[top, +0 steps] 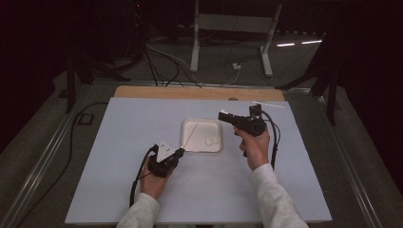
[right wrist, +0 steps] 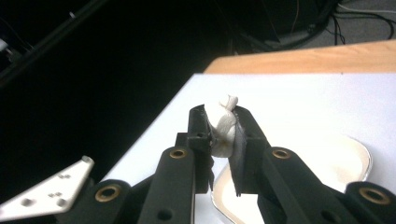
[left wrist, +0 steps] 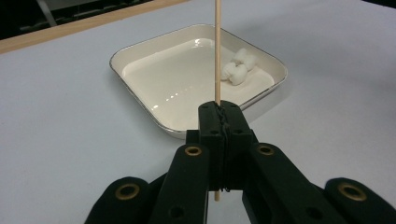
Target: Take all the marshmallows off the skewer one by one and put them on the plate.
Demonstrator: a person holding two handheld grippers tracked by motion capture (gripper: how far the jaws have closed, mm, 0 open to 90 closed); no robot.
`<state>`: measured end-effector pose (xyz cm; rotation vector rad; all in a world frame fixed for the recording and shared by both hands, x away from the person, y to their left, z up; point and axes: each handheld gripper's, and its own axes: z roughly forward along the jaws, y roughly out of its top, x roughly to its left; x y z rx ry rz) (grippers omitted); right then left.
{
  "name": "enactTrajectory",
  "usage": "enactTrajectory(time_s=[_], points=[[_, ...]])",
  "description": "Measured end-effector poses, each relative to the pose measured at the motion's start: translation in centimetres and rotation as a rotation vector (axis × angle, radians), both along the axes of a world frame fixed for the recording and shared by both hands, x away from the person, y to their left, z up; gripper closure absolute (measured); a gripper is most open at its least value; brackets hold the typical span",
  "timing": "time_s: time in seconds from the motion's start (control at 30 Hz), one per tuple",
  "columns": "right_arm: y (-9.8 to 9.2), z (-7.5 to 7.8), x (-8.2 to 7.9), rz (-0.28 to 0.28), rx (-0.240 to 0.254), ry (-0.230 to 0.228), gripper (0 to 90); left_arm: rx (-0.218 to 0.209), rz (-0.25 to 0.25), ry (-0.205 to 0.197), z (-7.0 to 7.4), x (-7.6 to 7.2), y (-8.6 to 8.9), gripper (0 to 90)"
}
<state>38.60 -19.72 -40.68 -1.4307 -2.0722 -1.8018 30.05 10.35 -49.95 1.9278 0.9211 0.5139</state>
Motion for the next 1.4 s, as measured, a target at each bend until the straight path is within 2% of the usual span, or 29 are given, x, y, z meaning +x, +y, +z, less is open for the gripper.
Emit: enactTrajectory(time_s=[0.13,0.47,0.93,1.17,1.4], points=[[0.7,-1.0,0.3,0.004,-0.022,0.018,79.8,-0.012,0.008,0.014,-0.1,0.2,0.2,90.0],[1.4,-2.3,0.7,-0.007,-0.108,0.032,78.9,-0.086,0.033,0.026,0.4,0.4,1.2,90.0],[2.9,-5.2,1.1,-0.009,-0.296,0.046,77.8,-0.1,0.036,0.035,0.5,0.4,1.2,90.0],[3.5,-6.1,1.2,-0.002,-0.372,0.05,77.1,-0.116,0.043,0.038,0.6,0.5,1.3,90.0],[3.9,-7.1,1.4,0.006,-0.425,0.068,76.3,-0.12,0.05,0.046,0.7,0.5,1.2,90.0]])
